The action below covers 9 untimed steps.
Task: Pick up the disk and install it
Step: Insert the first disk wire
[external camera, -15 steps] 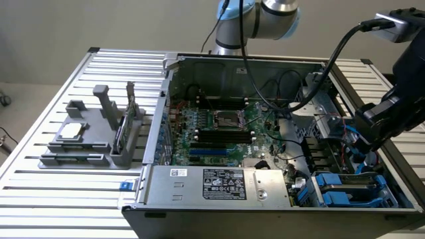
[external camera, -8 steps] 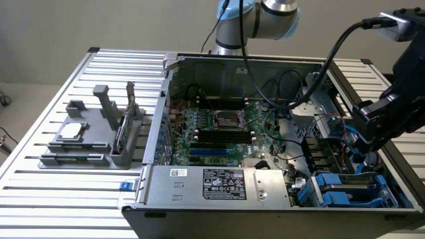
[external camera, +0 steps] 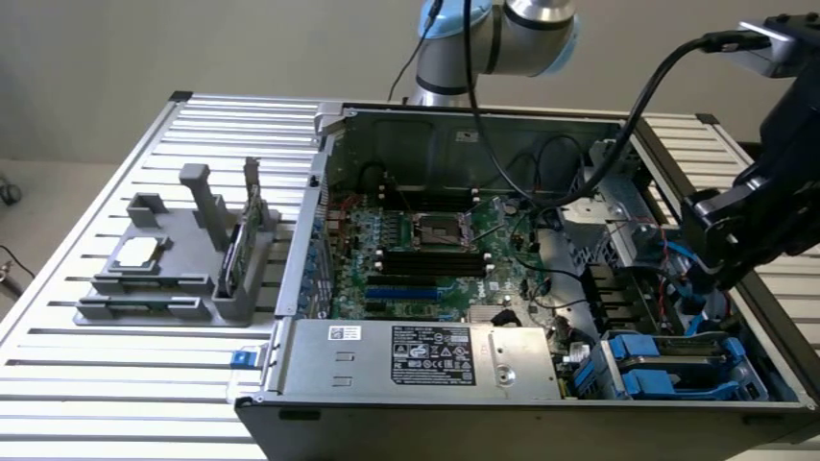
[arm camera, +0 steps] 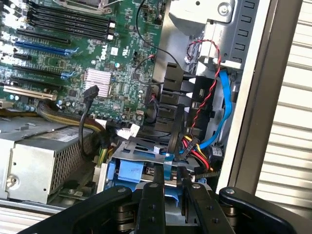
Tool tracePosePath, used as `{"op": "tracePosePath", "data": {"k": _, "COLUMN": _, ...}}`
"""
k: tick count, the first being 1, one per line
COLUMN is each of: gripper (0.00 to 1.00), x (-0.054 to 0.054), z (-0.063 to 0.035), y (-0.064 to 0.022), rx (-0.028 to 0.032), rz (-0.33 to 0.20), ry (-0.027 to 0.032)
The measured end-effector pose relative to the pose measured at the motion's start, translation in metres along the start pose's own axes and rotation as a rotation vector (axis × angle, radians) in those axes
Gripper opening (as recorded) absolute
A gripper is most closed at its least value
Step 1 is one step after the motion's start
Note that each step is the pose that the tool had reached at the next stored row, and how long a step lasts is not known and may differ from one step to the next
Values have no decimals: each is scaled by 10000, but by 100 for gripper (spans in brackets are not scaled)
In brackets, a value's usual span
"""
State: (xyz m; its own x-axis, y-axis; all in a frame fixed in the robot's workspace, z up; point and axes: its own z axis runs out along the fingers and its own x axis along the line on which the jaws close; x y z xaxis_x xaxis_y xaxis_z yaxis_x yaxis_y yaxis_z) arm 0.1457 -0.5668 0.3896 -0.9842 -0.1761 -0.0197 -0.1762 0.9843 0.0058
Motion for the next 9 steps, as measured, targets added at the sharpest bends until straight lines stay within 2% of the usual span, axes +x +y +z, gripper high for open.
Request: {"op": "tracePosePath", "data": {"k": 9, "gripper": 25, "x": -174, "z": -4, "y": 25, "rx": 0, "rz": 49, "ry": 0}}
